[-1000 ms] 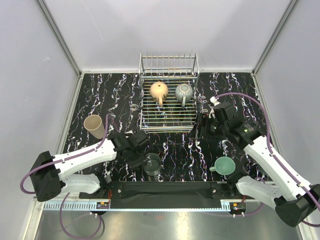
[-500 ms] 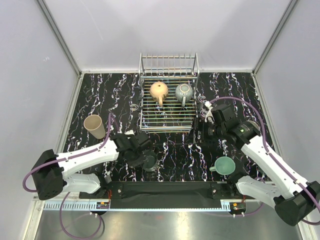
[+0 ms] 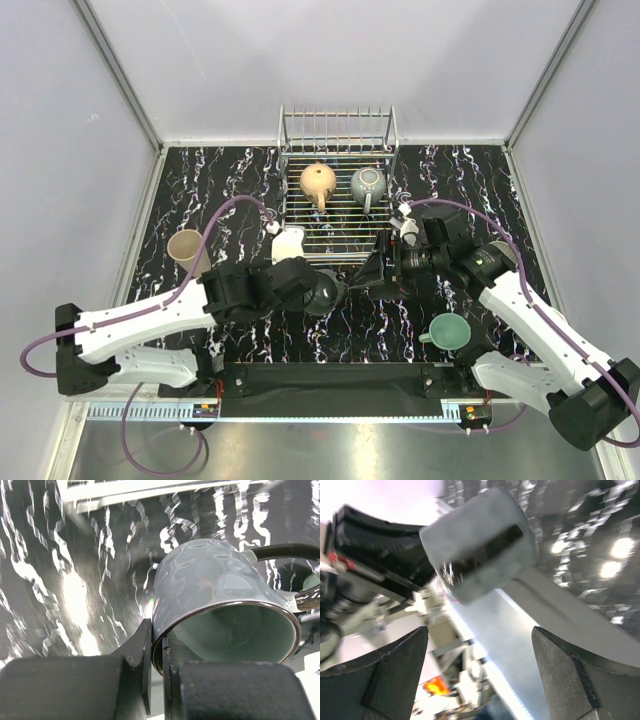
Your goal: Load the cups into the dish rack
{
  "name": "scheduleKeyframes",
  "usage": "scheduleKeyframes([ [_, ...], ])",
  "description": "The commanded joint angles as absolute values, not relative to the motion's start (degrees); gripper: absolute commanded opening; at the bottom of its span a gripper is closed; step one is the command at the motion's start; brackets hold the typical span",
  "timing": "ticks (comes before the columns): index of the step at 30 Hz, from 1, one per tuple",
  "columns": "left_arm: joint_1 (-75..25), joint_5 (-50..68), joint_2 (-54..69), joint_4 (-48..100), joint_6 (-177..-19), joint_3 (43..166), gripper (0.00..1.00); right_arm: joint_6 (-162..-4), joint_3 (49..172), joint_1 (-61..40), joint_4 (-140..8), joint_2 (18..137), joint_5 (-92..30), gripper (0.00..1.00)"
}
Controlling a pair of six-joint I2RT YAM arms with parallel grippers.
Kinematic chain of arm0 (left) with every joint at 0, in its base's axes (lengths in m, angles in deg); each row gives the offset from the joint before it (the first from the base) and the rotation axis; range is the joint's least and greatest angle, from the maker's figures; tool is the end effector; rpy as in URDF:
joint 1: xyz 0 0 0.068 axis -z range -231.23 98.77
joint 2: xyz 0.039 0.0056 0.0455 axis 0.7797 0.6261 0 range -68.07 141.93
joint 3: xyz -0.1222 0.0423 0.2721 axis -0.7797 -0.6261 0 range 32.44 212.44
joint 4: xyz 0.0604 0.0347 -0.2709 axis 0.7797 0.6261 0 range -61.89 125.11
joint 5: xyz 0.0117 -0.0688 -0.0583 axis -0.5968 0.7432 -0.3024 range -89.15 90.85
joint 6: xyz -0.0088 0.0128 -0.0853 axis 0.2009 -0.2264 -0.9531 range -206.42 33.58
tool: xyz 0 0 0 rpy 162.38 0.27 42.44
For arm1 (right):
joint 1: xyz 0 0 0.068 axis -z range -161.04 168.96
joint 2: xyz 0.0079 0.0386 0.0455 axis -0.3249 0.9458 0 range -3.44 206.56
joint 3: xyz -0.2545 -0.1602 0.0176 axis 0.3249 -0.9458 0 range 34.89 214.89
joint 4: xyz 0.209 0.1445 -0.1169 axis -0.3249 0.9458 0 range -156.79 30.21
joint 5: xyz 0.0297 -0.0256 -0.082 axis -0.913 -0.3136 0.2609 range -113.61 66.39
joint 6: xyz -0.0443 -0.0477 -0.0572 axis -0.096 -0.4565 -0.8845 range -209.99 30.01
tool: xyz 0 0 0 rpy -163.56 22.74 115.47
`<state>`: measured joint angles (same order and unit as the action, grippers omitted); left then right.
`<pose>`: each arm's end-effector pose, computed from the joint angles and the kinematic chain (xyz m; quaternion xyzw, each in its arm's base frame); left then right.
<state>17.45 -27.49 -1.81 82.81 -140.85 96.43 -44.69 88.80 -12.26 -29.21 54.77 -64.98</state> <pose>0.1232 -0.2156 0.3129 0.0462 0.9310 -0.1305 0.3376 0.1718 0.1633 0.3150 -0.0382 0.8655 0.4894 0.0997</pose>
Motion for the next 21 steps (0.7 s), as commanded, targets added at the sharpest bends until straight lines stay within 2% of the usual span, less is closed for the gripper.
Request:
scheduleKeyframes([
  [1,19.6,-38.5,-7.0,71.1,-126.2,97.2,0.0,-32.9,87.7,-12.1,-38.5,54.3,-73.9,0.92],
  [3,19.8,-40.3,-9.6,65.8,-120.9,93.5,0.0,-28.7,87.1,-12.1,-41.3,53.5,-75.3,0.91],
  [7,19.9,-42.0,-16.8,45.2,-103.4,85.4,0.0,-13.9,82.0,-12.2,-54.4,51.2,-77.0,0.91],
  [12,19.8,-38.5,-20.7,28.3,-83.0,80.2,0.0,-6.5,79.3,-12.2,-61.9,51.3,-79.1,0.89],
  [15,19.8,-33.1,-20.8,22.3,-74.7,79.6,0.0,-5.1,80.6,-12.2,-61.9,52.2,-79.7,0.89],
  [21,19.9,-28.7,-21.3,17.8,-69.0,79.3,0.0,-4.0,82.1,-12.2,-62.0,52.5,-80.1,0.85],
])
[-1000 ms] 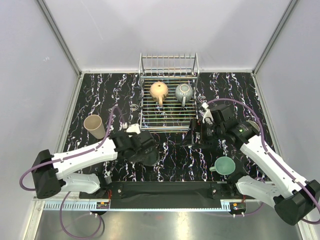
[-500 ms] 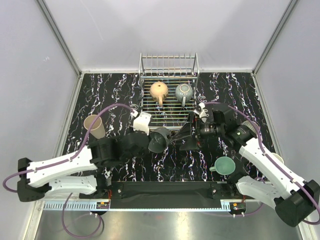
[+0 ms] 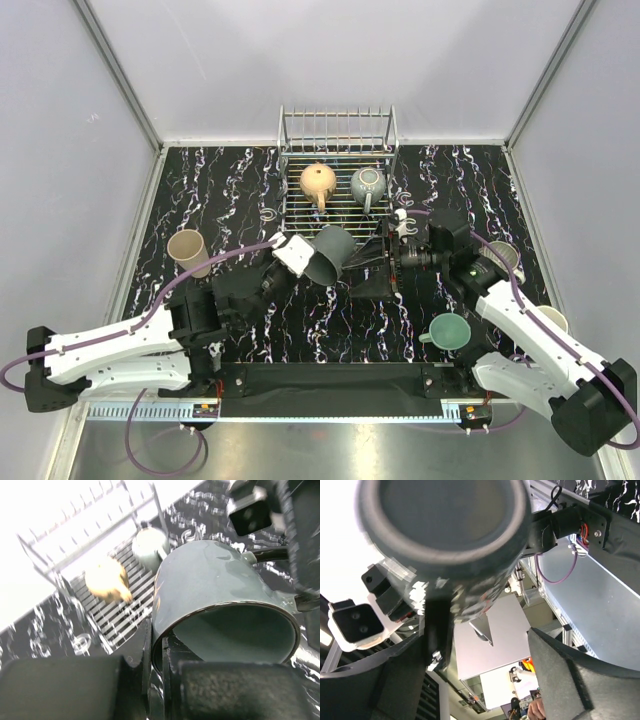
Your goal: Load the cups into the dish rack
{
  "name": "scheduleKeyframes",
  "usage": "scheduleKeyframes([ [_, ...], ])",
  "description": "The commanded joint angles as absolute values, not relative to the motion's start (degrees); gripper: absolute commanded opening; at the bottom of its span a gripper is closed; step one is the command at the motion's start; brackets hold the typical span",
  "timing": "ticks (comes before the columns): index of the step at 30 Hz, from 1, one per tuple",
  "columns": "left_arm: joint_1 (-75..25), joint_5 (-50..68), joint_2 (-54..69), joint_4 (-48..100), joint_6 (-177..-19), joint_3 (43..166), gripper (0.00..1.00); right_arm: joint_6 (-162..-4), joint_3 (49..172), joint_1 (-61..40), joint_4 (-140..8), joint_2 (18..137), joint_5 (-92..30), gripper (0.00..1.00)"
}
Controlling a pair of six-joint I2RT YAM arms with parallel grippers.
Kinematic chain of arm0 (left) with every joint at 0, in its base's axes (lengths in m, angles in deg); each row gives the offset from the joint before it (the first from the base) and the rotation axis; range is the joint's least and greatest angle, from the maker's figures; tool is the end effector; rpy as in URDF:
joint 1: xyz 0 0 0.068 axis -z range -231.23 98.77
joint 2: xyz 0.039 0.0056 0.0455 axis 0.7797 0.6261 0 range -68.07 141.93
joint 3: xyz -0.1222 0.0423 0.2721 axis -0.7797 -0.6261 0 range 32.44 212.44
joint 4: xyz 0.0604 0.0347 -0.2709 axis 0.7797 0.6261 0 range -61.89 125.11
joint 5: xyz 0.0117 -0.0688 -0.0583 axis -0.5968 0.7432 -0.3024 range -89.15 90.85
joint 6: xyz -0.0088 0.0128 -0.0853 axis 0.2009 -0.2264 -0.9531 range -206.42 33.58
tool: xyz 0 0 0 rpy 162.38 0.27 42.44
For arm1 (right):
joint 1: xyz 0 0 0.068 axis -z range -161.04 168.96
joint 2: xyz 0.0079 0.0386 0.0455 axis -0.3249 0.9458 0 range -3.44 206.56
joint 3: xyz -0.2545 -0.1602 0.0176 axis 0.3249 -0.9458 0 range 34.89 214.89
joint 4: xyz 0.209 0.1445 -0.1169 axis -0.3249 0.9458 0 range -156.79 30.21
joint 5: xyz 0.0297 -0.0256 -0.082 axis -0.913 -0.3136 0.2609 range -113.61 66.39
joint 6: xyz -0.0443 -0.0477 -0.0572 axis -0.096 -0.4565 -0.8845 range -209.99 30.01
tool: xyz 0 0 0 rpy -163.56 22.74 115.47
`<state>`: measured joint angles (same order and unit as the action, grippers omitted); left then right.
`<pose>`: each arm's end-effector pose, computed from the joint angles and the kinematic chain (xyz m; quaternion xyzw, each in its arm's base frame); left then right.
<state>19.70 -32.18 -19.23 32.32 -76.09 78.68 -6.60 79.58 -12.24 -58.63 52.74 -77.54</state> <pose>0.1150 -0.2048 0.3658 0.3236 0.6671 -0.1376 0.6568 0.1732 0.1773 0.3232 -0.0859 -0.7692 -0.6323 0.0345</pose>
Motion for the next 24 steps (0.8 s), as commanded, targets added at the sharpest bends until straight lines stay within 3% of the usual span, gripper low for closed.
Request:
scheduleKeyframes([
  [1,19.8,-26.9,-22.4,16.3,-68.3,77.7,0.0,-3.9,82.0,-12.2,-62.0,53.0,-80.4,0.83],
  [8,19.7,-21.7,-21.9,13.1,-64.0,75.7,0.0,1.3,79.1,-12.1,-68.8,53.1,-82.3,0.66],
  [12,19.8,-18.0,-21.9,11.8,-62.3,75.2,0.0,2.9,78.8,-12.2,-71.8,53.9,-82.6,0.52],
  [15,19.8,-17.2,-22.4,10.1,-61.7,74.1,0.0,3.8,78.8,-12.2,-72.9,54.0,-82.8,0.36],
  [16,19.8,-17.1,-22.4,9.5,-61.6,73.8,0.0,4.0,78.8,-12.2,-72.9,53.9,-82.8,0.26],
  [18,19.7,-16.6,-22.1,9.6,-60.8,74.1,0.0,4.5,78.1,-12.2,-73.4,53.4,-82.5,0.19],
  [20,19.8,-16.2,-21.8,10.1,-60.7,74.5,0.0,5.6,77.3,-12.1,-74.9,53.2,-82.1,0.01],
  [24,19.8,-17.1,-21.3,11.1,-62.1,75.2,0.0,5.1,76.9,-12.2,-76.5,52.0,-80.2,0.0],
])
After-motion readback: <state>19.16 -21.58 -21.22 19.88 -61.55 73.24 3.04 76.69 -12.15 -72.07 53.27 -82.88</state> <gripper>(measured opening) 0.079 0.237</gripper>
